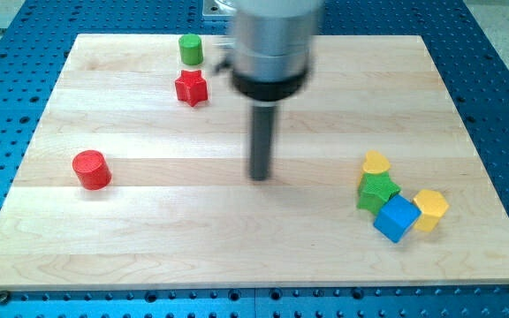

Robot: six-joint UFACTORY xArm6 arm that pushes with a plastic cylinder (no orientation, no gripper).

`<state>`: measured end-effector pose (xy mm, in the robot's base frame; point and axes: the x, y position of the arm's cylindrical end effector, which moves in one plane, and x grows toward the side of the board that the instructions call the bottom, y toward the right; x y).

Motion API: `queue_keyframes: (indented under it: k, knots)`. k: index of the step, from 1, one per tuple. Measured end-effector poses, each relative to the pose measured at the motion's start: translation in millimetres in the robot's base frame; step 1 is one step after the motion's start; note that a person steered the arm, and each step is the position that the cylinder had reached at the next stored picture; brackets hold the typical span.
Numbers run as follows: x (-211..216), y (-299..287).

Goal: Push the red star into green star

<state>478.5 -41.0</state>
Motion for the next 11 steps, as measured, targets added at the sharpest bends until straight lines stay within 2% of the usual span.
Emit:
queue_keyframes:
  k: [1, 2, 3, 4, 5, 6, 8, 9, 11]
  knots:
    - [-48.5, -86.2]
    - [-87.4, -102.6]
    - [-156.6, -100.6]
    - [-159.2, -35.7]
    - [-94.2, 84.8]
    - [-39.3, 141.2]
    - [-47.4, 43.4]
    - [4.2, 59.5]
    - [4.4, 133.1]
